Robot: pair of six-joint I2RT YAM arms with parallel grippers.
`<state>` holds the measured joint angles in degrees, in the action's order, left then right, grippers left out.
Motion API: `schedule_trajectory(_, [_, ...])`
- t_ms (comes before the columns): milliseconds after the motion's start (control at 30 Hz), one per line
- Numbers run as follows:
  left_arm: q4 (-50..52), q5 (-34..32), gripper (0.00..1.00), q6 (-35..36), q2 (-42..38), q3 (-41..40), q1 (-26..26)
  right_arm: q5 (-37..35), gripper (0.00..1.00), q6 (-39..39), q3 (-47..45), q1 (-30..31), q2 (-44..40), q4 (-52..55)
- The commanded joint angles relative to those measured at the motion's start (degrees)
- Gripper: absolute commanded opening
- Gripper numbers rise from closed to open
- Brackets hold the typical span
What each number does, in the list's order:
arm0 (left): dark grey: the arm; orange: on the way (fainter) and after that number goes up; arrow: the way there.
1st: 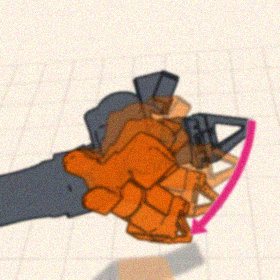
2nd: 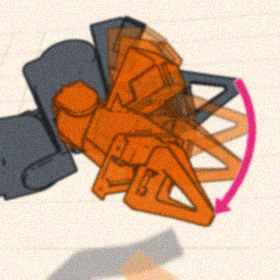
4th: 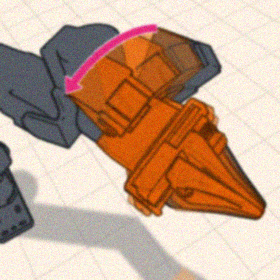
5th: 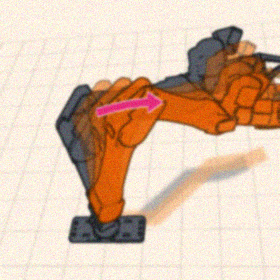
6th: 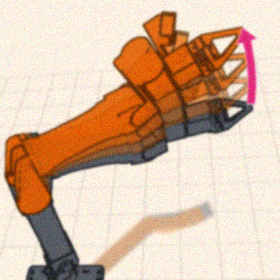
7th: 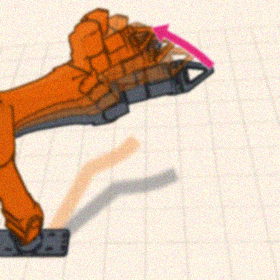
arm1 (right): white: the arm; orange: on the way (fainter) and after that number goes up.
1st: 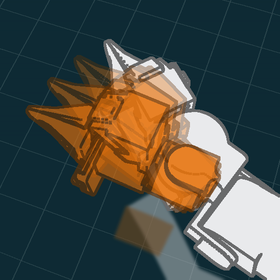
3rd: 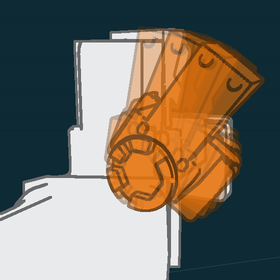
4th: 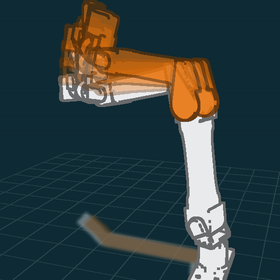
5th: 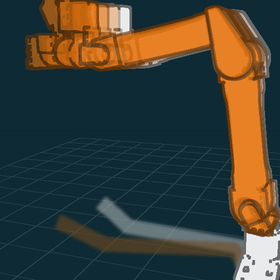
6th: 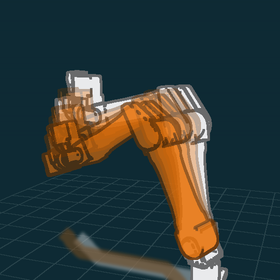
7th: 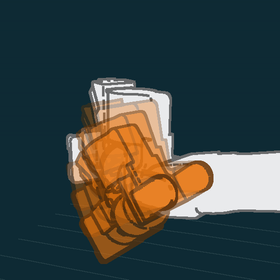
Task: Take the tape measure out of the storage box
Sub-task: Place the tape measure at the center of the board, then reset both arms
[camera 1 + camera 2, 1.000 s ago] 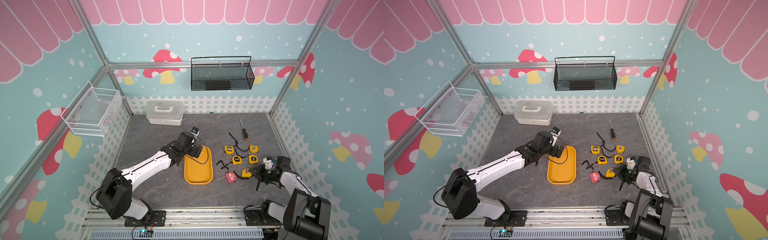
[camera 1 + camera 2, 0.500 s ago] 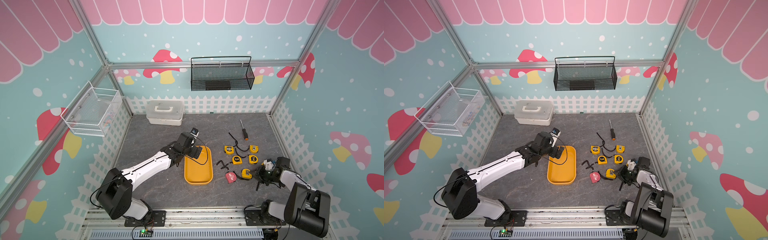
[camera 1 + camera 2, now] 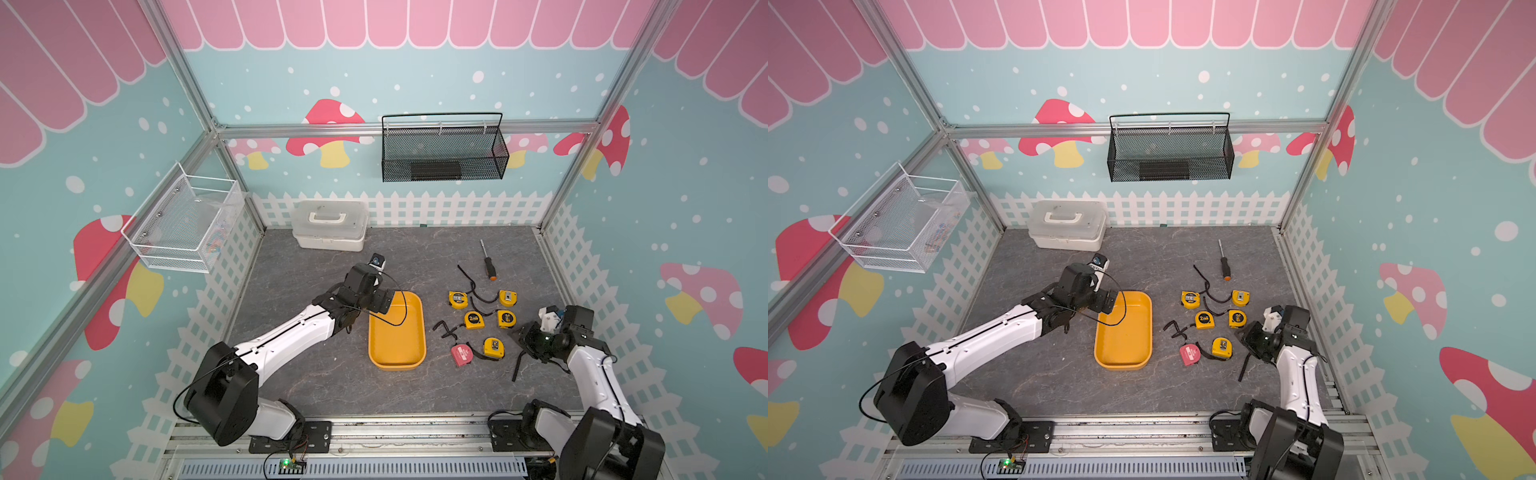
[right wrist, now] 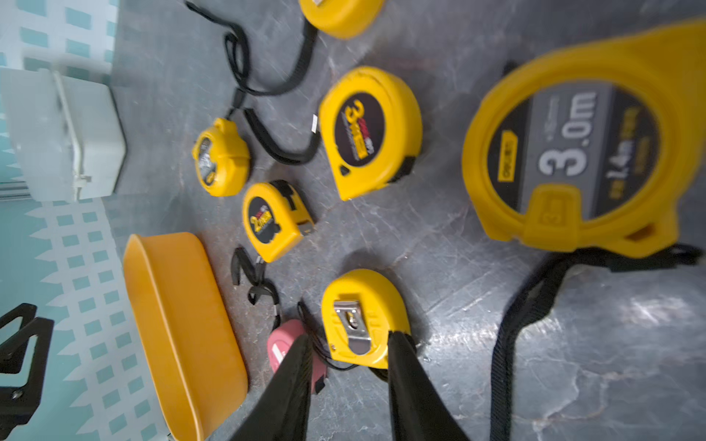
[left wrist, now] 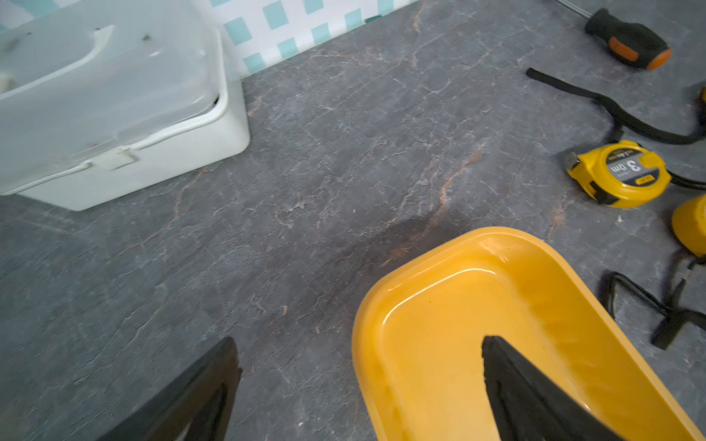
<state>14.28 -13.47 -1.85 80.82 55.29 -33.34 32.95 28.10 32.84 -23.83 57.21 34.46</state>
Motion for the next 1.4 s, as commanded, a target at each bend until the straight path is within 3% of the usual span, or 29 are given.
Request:
schedule_trajectory(0, [-3.36, -4.51, 0.99, -1.58, -3.81, -2.15, 2.82, -2.37, 0.36, -2.30, 3.92, 1.17, -6.06, 4.41])
schedule_trajectory(233, [-11.10, -8.97, 0.99, -1.38, -10.39, -11.14, 11.77, -11.63, 0.39, -6.56, 1.23, 6.36, -21.30, -1.55])
schedule_trajectory(400, [-16.52, -11.65, 0.99, -1.34, -12.04, -16.45, 16.43, -20.55, 0.46, -10.52, -1.68, 14.35, -21.49, -9.03])
schedule_trajectory(533, [-22.87, -11.13, 0.99, -1.11, -10.43, -19.89, 19.57, -26.98, 0.59, -16.17, -2.92, 20.12, -14.18, -21.54])
schedule_trajectory(733, [-36.22, -6.21, 0.99, -5.35, -3.57, -24.04, 25.01, -35.20, 0.99, -21.53, -12.07, 23.86, -1.56, -51.87])
schedule_trajectory(800, [-41.57, -3.47, 0.99, -6.73, -0.86, -25.92, 26.51, -39.84, 0.99, -25.86, -14.70, 26.03, 3.64, -63.08])
schedule_trajectory(867, [-38.88, -0.92, 0.99, -6.59, 0.71, -23.97, 27.35, -43.20, 0.99, -29.51, -14.53, 27.15, 10.33, -68.58])
schedule_trajectory(967, [-36.95, 1.76, 0.99, -5.24, 2.77, -21.63, 27.55, -44.03, 0.99, -30.96, -12.86, 27.79, 16.96, -74.22])
schedule_trajectory(1100, [-38.43, 0.48, 0.99, -5.85, 1.52, -23.06, 27.70, -45.17, 0.99, -30.74, -11.91, 28.23, 30.01, -86.06])
schedule_trajectory(1133, [-39.92, -0.42, 0.99, -6.06, 0.77, -24.47, 27.63, -45.32, 0.99, -31.69, -12.74, 28.40, 31.56, -90.48])
schedule_trajectory(1167, [-41.22, -1.14, 0.99, -6.11, 0.01, -25.61, 27.72, -45.58, 0.99, -30.43, -12.21, 28.47, 28.64, -84.21])
schedule_trajectory(1233, [-44.68, -2.66, 0.99, -4.77, -1.80, -28.11, 27.80, -45.80, 0.98, -31.53, -13.56, 28.45, 31.39, -91.76])
schedule_trajectory(1300, [-48.29, -3.14, 0.99, -2.83, -2.49, -29.88, 27.94, -45.08, 0.99, -30.32, -11.46, 28.46, 29.17, -83.37])
schedule_trajectory(1333, [-50.54, -3.10, 0.99, -1.83, -2.29, -30.56, 28.12, -45.06, 0.99, -31.24, -12.34, 28.32, 30.96, -88.68])
schedule_trajectory(1367, [-52.08, -3.20, 0.99, -1.39, -1.93, -30.89, 28.23, -45.25, 0.99, -31.09, -12.31, 28.40, 30.34, -87.30])
